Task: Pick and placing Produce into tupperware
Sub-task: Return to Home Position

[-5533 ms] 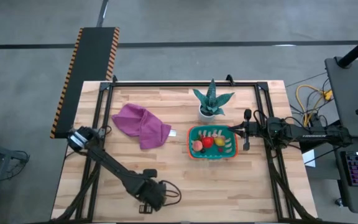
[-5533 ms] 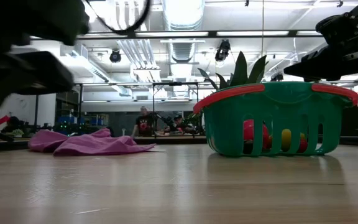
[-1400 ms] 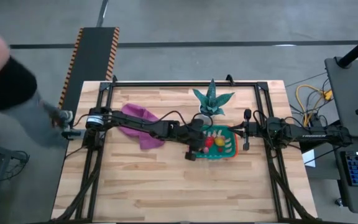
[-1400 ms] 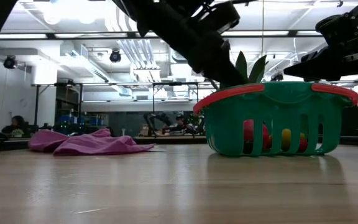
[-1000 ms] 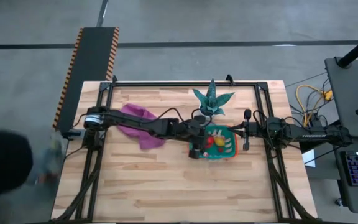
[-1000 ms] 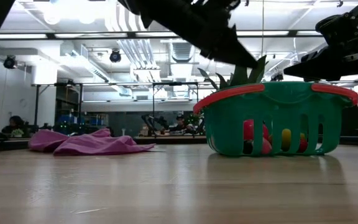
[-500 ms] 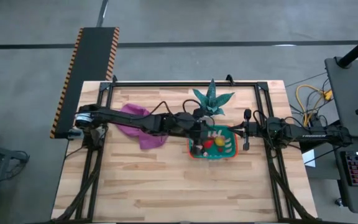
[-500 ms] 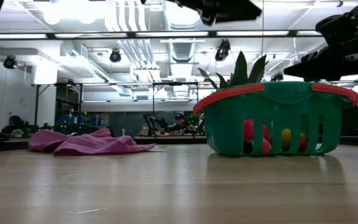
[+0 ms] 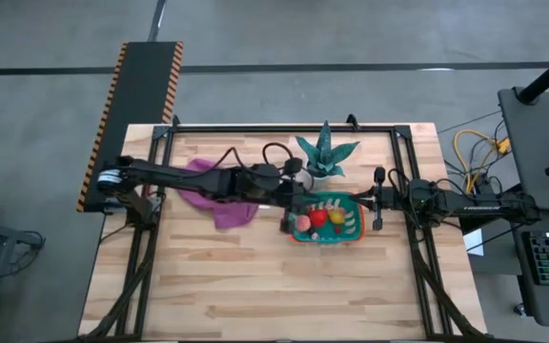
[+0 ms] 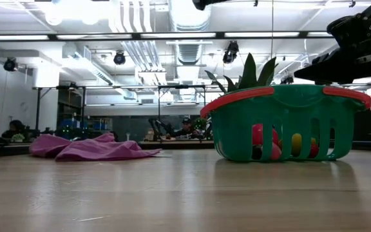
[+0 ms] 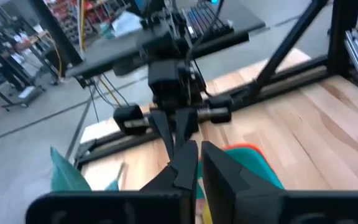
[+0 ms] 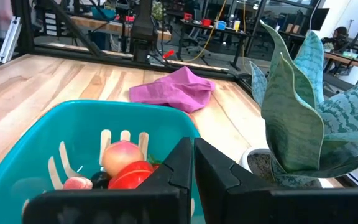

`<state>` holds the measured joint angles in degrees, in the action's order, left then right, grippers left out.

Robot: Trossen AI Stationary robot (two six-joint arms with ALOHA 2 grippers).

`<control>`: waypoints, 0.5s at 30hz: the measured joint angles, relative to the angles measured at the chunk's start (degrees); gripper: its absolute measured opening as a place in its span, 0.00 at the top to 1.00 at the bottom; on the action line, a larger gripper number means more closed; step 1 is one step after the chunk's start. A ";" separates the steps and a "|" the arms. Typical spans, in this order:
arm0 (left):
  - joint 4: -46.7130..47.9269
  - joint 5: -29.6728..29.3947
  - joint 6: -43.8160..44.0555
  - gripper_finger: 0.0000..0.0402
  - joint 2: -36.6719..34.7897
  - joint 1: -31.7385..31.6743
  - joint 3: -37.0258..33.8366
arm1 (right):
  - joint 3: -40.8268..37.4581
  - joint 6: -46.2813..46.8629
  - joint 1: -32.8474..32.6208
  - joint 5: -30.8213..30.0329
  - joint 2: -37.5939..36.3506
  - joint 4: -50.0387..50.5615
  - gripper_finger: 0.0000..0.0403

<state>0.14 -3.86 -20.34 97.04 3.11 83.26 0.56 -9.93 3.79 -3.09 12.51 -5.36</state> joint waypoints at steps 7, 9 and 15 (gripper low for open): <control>0.98 0.08 0.51 0.98 -5.30 -0.01 -4.21 | 0.00 0.28 -0.01 0.00 0.02 0.02 0.98; 1.00 -0.08 1.94 0.98 -7.14 -0.13 -6.49 | 0.00 0.31 -0.02 0.00 0.04 0.04 0.98; -5.78 -0.21 5.92 0.98 -13.20 -0.28 -18.60 | 0.00 0.93 -0.01 0.01 0.02 0.07 0.98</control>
<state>-5.63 -4.07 -14.41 83.84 2.83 64.65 0.56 -9.00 3.78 -3.09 12.53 -5.29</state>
